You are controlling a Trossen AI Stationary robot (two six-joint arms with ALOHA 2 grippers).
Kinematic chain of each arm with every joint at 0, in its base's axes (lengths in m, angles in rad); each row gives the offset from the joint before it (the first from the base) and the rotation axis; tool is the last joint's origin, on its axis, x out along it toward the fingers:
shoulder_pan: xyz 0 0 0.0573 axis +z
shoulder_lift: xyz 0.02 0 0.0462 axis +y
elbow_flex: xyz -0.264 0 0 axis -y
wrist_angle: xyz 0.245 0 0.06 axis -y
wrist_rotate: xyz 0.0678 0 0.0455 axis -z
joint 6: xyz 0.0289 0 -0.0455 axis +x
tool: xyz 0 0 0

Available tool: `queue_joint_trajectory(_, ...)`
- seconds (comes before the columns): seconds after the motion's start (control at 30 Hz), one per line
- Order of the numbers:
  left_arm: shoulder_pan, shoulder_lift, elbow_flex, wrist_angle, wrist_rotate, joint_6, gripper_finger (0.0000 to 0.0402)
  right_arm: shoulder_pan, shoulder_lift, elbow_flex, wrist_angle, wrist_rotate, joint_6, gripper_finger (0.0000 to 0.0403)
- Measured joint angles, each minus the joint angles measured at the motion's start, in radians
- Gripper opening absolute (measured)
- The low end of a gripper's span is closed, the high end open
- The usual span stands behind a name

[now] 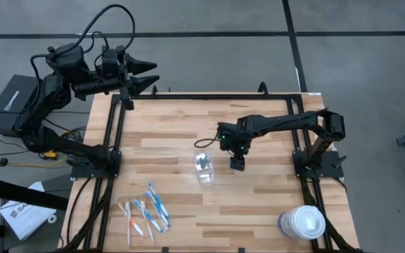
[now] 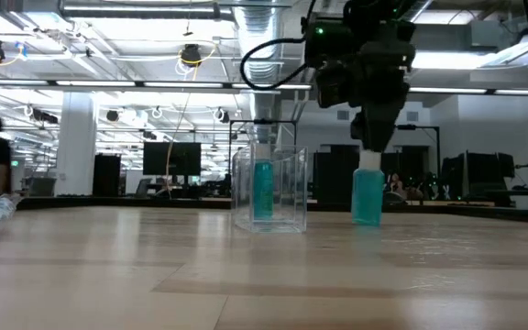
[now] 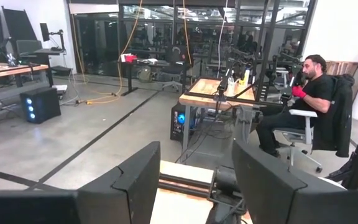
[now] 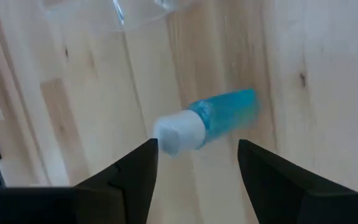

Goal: Pick & Place toothbrushing station
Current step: Put the blue mouthwash bottle into the transparent organizer

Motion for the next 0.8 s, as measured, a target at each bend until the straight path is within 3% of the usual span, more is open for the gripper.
queue_joint_trajectory(0.43,0.0,0.0,0.0,-0.009,0.009,-0.013,0.0192,-0.085,-0.025,0.018,0.032,-0.007,-0.015,0.0213)
queue_joint_trajectory(0.67,-0.004,0.059,0.0,-0.367,-0.08,0.094,0.018,-0.068,-0.137,0.041,0.1,-0.025,-0.017,0.0211)
queue_joint_trajectory(0.8,-0.024,0.139,-0.002,-0.394,-0.077,0.119,0.0175,-0.036,-0.195,0.062,0.116,0.053,-0.087,0.0204)
